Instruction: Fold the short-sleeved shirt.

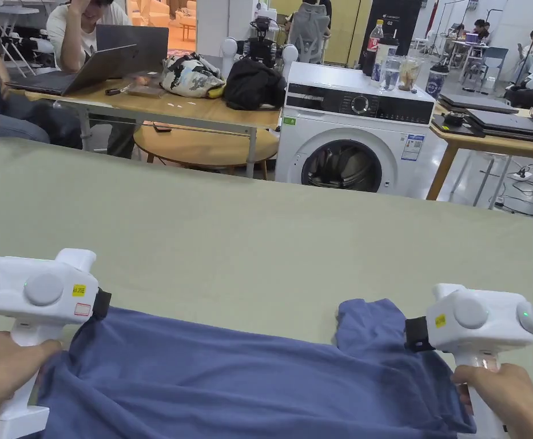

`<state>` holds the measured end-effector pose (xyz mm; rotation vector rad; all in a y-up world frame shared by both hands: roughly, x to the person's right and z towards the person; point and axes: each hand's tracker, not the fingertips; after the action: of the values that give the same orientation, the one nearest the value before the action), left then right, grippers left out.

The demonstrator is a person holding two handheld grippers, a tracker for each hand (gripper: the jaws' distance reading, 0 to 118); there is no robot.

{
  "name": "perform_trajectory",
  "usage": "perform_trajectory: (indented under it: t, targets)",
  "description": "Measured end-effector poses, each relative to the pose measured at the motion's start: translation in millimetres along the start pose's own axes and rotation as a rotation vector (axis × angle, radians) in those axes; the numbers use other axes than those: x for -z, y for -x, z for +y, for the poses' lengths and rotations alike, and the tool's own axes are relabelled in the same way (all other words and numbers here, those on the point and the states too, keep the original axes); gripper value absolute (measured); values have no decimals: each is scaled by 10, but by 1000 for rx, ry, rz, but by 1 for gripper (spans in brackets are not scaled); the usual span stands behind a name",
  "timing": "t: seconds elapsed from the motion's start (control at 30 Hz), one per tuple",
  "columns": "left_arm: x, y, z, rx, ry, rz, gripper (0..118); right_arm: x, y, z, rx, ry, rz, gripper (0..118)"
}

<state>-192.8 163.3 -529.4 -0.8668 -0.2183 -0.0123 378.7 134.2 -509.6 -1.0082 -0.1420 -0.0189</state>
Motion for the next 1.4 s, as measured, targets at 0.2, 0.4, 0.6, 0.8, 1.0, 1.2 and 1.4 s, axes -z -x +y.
perform_trajectory:
  t: [0.2,0.4,0.6,0.8,1.0,1.2,1.4]
  targets:
    - [-65,2,-64,-1,-9,-6,0,329,-143,-27,65,77,41,56]
    - [-54,1,-68,-9,-16,-8,0,207,-119,-100,24,10,42,0]
    - [-293,-15,-109,-20,-57,-28,0,-390,-127,-309,39,-102,48,0]
    - [-799,36,-218,-44,-133,-65,0,-1151,-123,-657,28,-196,50,0]
    - [-1303,137,-435,-43,-157,-106,0,-1831,-42,-1105,14,-218,49,0]
    - [-1418,263,-923,2,-65,-137,0,-2035,-36,-1714,-8,-146,66,0]
    - [-1226,319,-1485,-9,97,-136,0,-1739,-31,-2182,-32,7,64,0]
